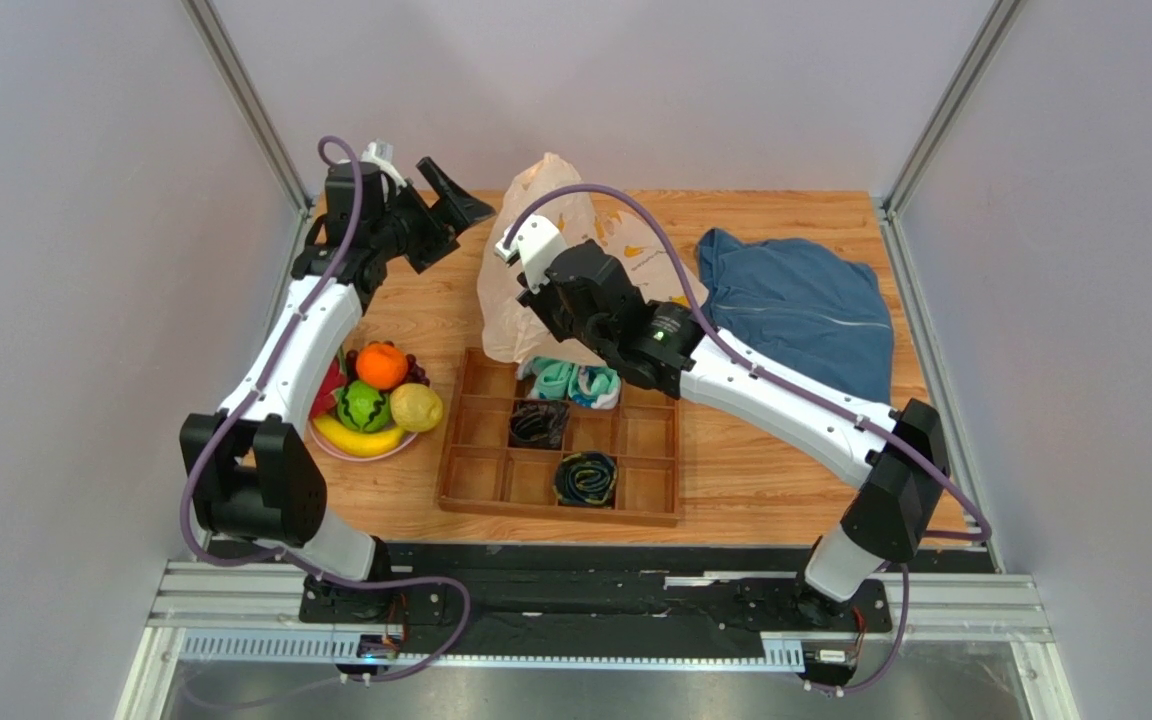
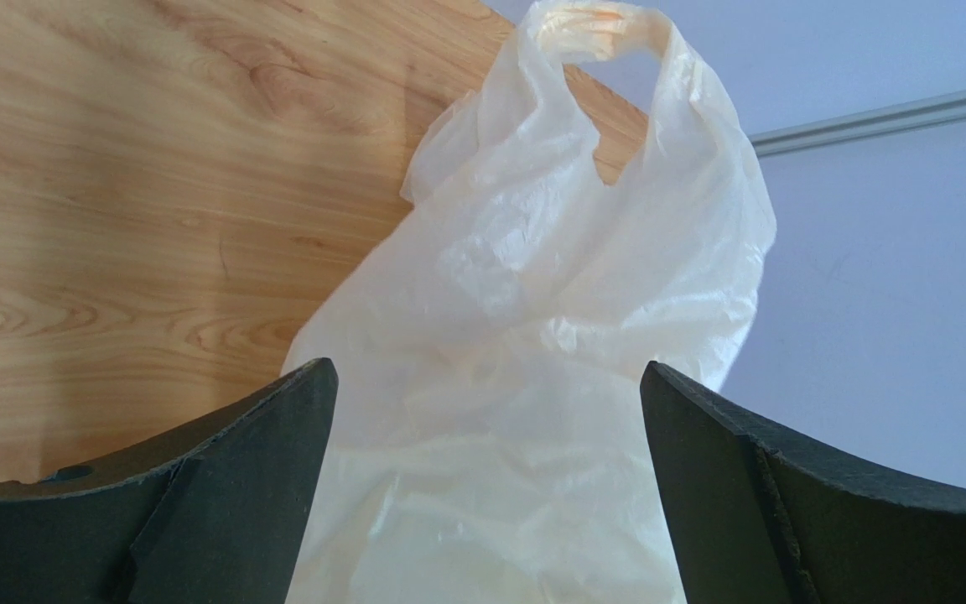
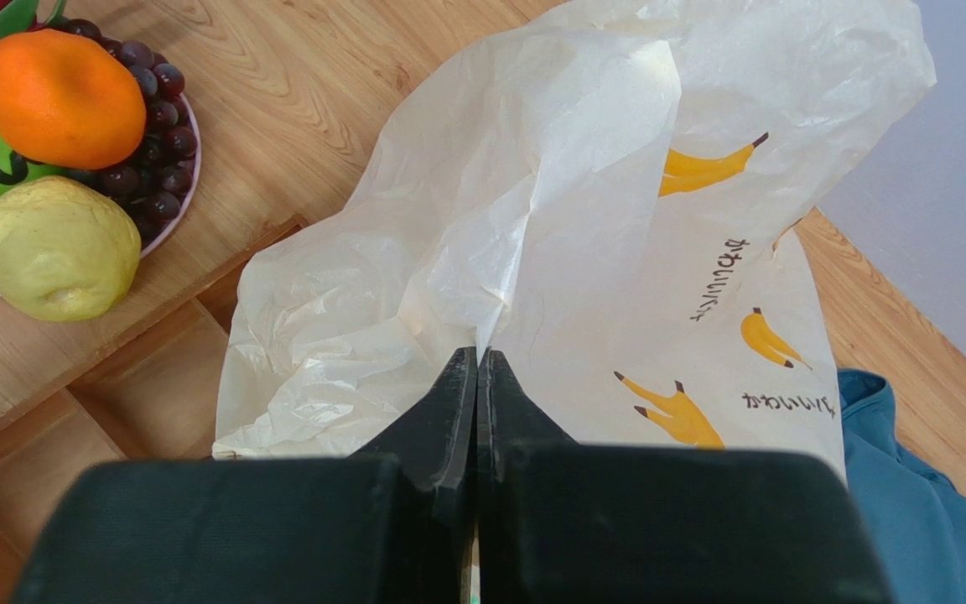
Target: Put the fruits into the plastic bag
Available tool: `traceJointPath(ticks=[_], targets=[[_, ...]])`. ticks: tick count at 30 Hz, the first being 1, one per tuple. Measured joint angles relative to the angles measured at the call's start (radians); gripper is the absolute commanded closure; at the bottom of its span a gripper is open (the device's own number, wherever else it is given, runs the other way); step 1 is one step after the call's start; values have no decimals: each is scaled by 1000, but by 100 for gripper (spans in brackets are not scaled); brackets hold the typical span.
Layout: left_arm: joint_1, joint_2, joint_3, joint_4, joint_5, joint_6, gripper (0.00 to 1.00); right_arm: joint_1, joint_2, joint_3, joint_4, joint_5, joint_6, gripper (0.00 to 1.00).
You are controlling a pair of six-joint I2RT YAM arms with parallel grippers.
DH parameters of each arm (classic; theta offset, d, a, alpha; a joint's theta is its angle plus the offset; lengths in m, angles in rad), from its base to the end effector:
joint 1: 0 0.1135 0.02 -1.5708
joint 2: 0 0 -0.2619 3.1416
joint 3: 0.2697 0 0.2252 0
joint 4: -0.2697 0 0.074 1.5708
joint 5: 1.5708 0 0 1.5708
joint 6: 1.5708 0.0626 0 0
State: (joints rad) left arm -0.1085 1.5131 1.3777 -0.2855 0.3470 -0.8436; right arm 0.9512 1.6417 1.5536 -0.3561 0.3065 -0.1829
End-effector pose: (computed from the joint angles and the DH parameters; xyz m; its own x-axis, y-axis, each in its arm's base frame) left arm 0.3450 -0.0590 0.3508 -0.5766 -0.6439 -0.5030 -0.0306 0.6322 -0.7742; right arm 0.2365 0.2990 0.3580 -0.1330 -0.4851 -0.8643 -0.6530 0.6989 -0.2917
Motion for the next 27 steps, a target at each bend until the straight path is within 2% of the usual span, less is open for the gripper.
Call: traceJointPath(ticks=[10,18,23,25,26,27], targets=[[0,162,75,71,27,50,1,34,-21,-2,6,25,-16,100],[0,250,91,272,138,14,1,43,-22,-2,2,34,-28,100],[-3,322,127,312,193,7,1,43,-22,-2,2,37,-35,100],[-9,344,140,313,208,4,8,43,-22,-2,1,42,-39,100],[-13,355,148,312,217,2,30,43,-22,-2,1,43,-42,100],[-15,369,159,313,229,0,46,43,-22,-2,1,46,-44,100]])
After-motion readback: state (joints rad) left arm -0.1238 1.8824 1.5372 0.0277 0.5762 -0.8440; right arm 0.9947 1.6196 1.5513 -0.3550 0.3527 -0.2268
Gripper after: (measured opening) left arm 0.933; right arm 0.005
